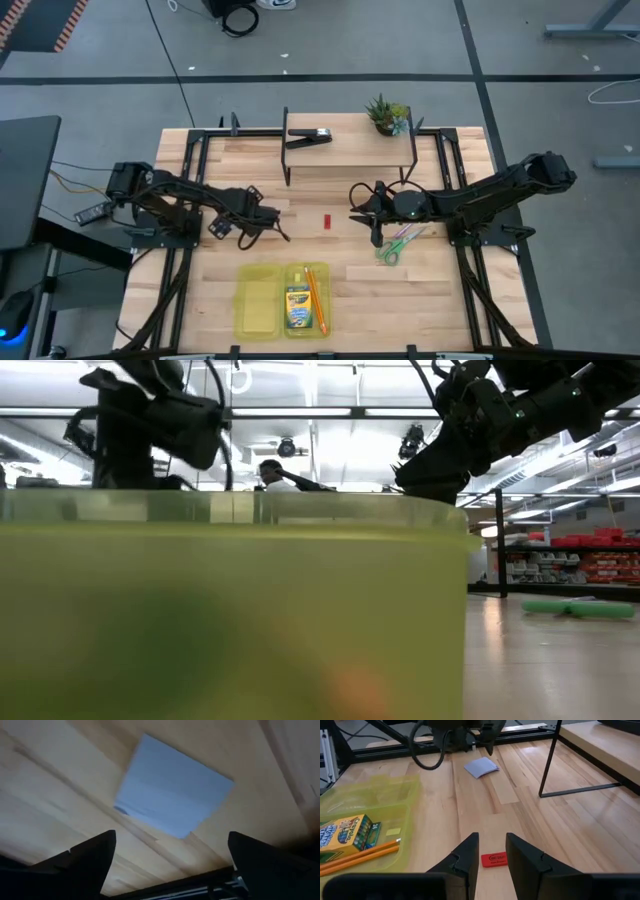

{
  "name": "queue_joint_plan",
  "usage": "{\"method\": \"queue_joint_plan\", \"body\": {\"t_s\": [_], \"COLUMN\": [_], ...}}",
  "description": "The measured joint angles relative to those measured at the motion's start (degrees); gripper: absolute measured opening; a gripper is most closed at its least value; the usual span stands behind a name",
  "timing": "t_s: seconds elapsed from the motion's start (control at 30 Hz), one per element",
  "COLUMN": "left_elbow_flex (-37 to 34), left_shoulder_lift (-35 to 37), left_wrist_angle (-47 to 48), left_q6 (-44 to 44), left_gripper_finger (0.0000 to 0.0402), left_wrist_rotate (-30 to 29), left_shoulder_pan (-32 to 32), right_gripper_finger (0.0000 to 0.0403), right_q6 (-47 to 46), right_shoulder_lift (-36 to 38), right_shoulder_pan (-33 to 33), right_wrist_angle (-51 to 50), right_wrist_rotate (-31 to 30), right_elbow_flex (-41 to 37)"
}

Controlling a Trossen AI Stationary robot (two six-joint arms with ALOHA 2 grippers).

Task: Pack school essentials
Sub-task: Put the blue sticky note into the yellow supply box

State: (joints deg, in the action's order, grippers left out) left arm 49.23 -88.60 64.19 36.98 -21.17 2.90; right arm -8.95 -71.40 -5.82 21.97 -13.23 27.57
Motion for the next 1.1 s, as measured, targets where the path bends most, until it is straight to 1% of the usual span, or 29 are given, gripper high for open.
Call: {"method": "queue_joint_plan", "body": {"t_s": [0.13,0.27,0.37,0.5,0.63,0.83,0.93,1.1], "left_elbow_flex": [-2.75,-4.52,-5.92,-7.64,-7.73,-7.73,-7.73,-7.73], "left_shoulder_lift": [0.00,0.04,0.09,0.09,0.09,0.09,0.09,0.09], "left_wrist_angle": [-2.03,-3.39,-6.47,-11.32,-13.21,-13.20,-13.35,-15.89], "left_q6": [4.48,6.81,9.08,15.02,18.22,22.25,24.93,28.17], "left_gripper_finger": [0.0389,0.0397,0.0399,0.0397,0.0398,0.0398,0.0398,0.0398], "left_wrist_rotate": [0.23,0.42,0.30,-0.55,-0.67,-0.59,0.68,1.23], "left_shoulder_pan": [0.29,0.37,0.35,0.35,0.15,-0.53,-1.62,-2.82], "right_gripper_finger": [0.0103,0.0103,0.0103,0.0103,0.0103,0.0103,0.0103,0.0103], "right_q6": [0.00,0.00,0.00,0.00,-0.21,-0.21,-0.22,-0.50], "right_shoulder_lift": [0.00,0.00,0.00,0.00,0.00,0.00,0.00,0.00], "right_shoulder_pan": [0.00,0.00,0.00,0.00,0.00,0.00,0.00,0.00], "right_wrist_angle": [-0.01,0.00,0.00,0.00,0.01,0.02,0.02,0.02], "right_wrist_rotate": [0.01,0.00,0.00,0.00,0.00,0.00,0.00,0.00], "right_elbow_flex": [0.00,0.00,0.00,0.00,0.00,0.00,0.00,0.00]}}
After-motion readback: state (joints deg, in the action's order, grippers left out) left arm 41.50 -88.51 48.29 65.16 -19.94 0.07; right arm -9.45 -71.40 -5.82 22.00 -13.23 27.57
